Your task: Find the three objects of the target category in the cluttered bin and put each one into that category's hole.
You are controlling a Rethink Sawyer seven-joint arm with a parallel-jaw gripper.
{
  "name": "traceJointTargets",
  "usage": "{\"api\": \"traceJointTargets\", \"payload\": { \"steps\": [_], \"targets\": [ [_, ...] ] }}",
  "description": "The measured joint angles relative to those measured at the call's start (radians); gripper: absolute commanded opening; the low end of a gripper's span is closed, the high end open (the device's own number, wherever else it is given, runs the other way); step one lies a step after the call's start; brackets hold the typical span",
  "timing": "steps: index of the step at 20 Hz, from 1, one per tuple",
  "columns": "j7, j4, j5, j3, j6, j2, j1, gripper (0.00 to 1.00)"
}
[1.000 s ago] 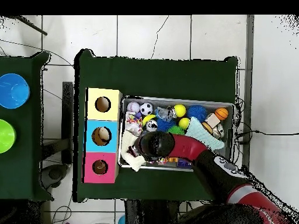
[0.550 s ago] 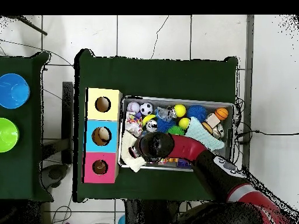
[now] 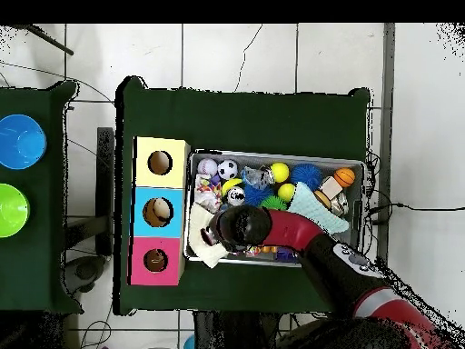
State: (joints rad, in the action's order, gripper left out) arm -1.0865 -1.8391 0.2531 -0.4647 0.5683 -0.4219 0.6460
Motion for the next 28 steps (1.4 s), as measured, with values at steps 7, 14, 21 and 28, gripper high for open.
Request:
{"api": "traceJointTargets", "payload": {
  "steps": [7, 14, 21, 28],
  "targets": [
    [0.000, -0.029, -0.002, -0.009, 0.120, -0.159, 0.036, 0.00],
    [0.000, -0.035, -0.019, -0.009, 0.383, -0.350, 0.096, 0.00],
    [0.000, -0.016, -0.013, -0.009, 0.516, -0.439, 0.101, 0.00],
    [0.000, 0.039, 0.062, -0.008, 0.525, -0.446, 0.101, 0.00]
  ]
}}
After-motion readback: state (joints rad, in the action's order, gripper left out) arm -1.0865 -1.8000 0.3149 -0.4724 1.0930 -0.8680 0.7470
